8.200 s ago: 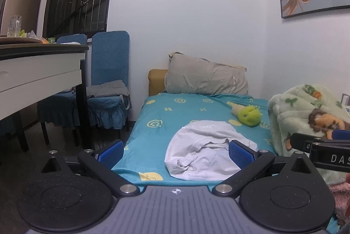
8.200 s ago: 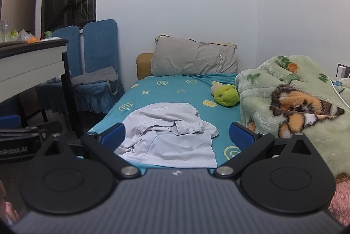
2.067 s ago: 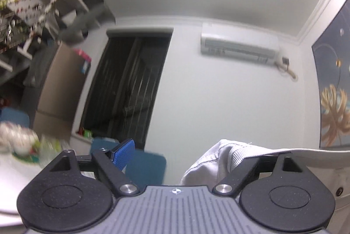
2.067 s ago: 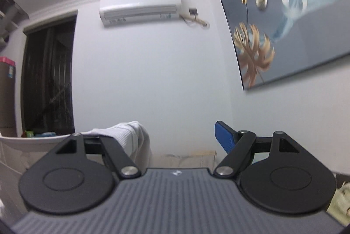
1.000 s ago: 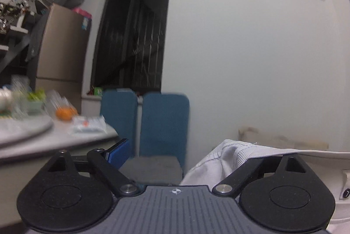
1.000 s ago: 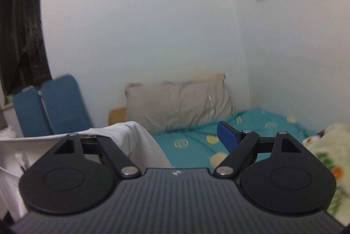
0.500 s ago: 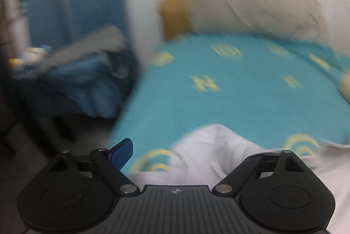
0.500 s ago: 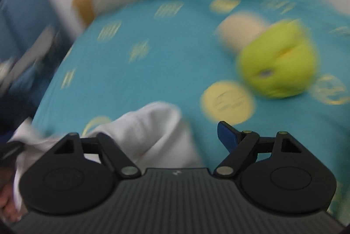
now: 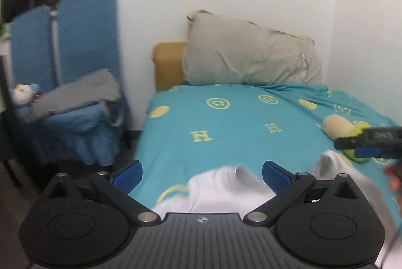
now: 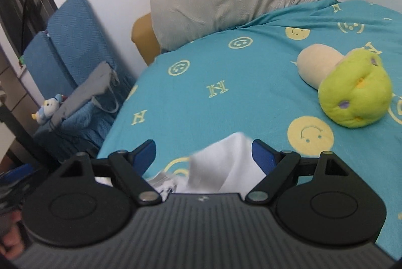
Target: Fold clothes
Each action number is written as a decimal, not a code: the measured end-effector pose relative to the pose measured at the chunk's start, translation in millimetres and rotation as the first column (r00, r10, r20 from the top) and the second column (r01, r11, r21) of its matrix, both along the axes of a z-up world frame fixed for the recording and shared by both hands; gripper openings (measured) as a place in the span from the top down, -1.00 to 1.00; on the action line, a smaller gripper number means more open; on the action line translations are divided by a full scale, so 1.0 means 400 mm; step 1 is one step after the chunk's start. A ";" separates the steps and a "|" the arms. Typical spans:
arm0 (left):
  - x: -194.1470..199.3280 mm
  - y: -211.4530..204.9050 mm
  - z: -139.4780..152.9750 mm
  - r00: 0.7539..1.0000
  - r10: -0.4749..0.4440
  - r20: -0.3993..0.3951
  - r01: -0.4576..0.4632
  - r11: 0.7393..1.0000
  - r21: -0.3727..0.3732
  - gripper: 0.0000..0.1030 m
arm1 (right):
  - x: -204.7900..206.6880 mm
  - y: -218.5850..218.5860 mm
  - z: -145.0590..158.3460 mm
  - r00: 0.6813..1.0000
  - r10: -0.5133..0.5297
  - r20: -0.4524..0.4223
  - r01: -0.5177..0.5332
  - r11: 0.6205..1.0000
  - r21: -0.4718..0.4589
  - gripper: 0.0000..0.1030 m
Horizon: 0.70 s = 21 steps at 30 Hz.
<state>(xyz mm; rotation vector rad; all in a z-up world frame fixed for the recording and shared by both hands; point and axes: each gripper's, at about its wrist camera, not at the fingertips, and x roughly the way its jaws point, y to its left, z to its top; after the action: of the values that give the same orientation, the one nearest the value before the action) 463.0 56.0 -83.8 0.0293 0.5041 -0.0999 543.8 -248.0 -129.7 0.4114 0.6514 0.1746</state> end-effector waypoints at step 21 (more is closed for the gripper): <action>-0.645 0.386 0.056 0.936 0.229 -0.266 -0.333 0.818 -0.469 -0.92 | -0.954 0.032 0.154 0.996 -0.079 0.042 0.073 0.990 0.118 -0.63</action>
<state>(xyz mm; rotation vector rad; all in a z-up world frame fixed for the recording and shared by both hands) 204.9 210.6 -61.4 -0.5835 0.6639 0.0612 162.2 -235.4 -68.0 0.5423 0.5801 0.1499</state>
